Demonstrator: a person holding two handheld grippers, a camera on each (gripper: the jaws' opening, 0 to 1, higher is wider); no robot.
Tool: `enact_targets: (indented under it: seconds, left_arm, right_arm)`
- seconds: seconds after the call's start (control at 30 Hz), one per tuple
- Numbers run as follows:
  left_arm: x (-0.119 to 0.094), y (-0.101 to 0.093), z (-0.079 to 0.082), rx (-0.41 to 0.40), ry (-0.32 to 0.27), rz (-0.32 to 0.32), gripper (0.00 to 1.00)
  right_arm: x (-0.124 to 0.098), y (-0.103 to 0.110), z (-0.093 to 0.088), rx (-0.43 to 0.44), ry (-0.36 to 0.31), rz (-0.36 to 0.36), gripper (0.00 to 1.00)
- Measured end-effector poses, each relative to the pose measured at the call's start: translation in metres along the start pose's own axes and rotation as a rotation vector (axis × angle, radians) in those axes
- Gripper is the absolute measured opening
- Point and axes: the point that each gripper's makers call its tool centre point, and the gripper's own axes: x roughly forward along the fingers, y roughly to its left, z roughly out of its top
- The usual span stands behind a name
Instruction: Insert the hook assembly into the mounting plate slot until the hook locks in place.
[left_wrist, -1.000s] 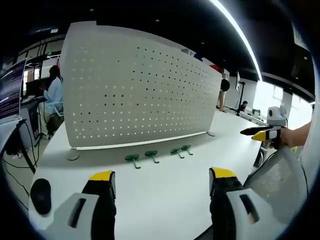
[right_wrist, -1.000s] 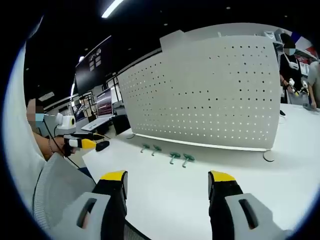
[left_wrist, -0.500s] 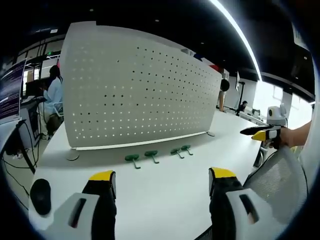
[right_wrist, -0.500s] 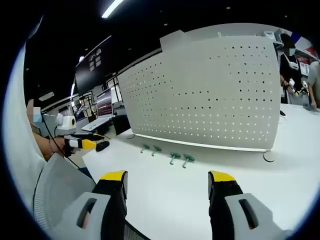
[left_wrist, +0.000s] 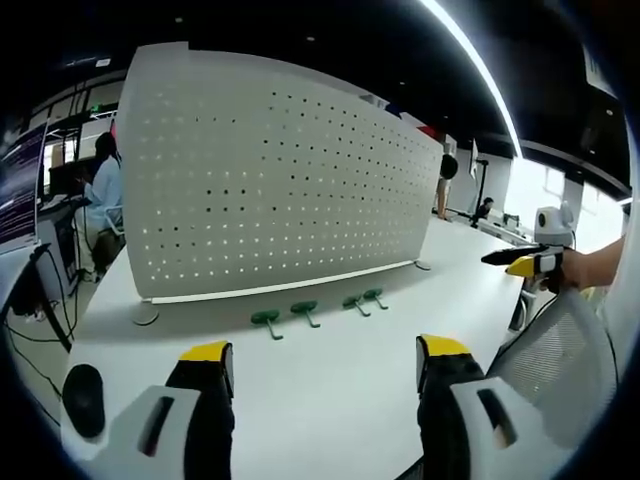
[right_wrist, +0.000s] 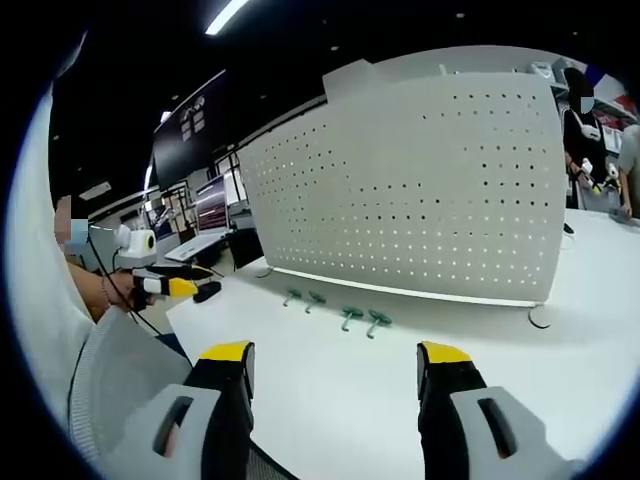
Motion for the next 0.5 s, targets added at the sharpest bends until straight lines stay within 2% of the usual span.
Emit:
enact_targets:
  seconds: [0.3, 0.5]
  left_arm:
    - [0.0063, -0.0007, 0.0004, 0.016, 0.016, -0.02, 0.77]
    - [0.0089, 0.0077, 0.0035, 0.024, 0.029, -0.025, 0.77]
  right_arm:
    - [0.0051, 0.001, 0.0013, -0.007, 0.012, 0.015, 0.64]
    - [0.0066, 0.0037, 0.0002, -0.015, 0.02, 0.025, 0.64]
